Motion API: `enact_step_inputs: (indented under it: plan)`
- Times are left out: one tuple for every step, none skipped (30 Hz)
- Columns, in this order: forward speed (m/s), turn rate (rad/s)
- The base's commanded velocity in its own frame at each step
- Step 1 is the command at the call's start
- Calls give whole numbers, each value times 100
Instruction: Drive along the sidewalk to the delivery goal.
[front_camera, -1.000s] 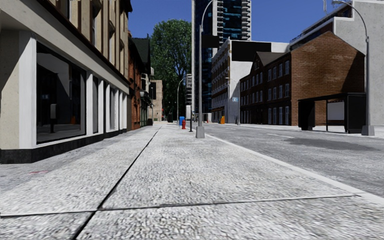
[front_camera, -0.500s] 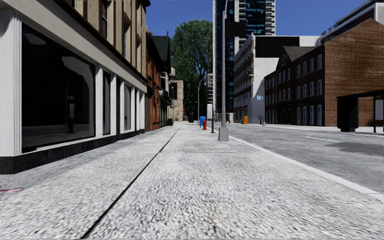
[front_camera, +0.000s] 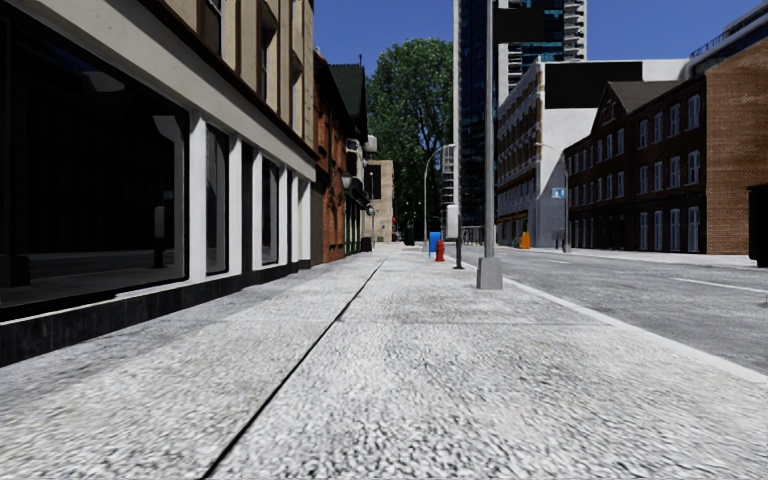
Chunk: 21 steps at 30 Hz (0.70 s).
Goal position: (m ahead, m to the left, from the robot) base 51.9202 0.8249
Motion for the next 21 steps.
enact_step_inputs:
  plan:
    - [200, 0]
    - [200, 0]
    - [200, 0]
    - [200, 0]
    - [200, 0]
    - [200, 0]
    - [200, 0]
    - [200, 0]
    - [200, 0]
    - [200, 0]
    - [200, 0]
    - [200, 0]
    - [200, 0]
    - [200, 0]
    - [200, 0]
    - [200, 0]
    - [200, 0]
    - [200, 0]
    - [200, 0]
    - [200, 0]
    - [200, 0]
